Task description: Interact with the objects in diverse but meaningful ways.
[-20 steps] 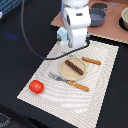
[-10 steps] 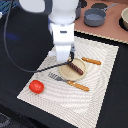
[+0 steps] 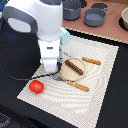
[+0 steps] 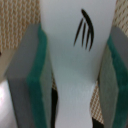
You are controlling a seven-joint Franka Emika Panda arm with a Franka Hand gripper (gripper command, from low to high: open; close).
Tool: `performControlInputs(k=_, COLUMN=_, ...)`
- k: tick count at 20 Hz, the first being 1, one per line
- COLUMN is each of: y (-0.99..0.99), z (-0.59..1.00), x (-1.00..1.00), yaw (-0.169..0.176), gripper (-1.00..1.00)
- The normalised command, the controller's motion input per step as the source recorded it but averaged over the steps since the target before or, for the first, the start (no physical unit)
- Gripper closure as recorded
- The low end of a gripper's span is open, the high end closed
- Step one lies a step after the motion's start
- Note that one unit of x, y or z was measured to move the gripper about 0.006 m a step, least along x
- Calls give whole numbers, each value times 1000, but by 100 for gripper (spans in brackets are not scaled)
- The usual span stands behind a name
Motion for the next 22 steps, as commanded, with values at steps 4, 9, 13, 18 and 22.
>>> performControlInputs(k=4, y=-58, z=1000, x=-75, yaw=-2, gripper=-100)
performControlInputs(k=9, y=-335, z=1000, x=55, yaw=-46, gripper=-100)
performControlInputs(k=13, y=-524, z=615, x=219, yaw=-122, gripper=-100)
performControlInputs(k=18, y=-652, z=338, x=389, yaw=-122, gripper=-100)
performControlInputs(k=22, y=-681, z=186, x=432, yaw=-111, gripper=-100)
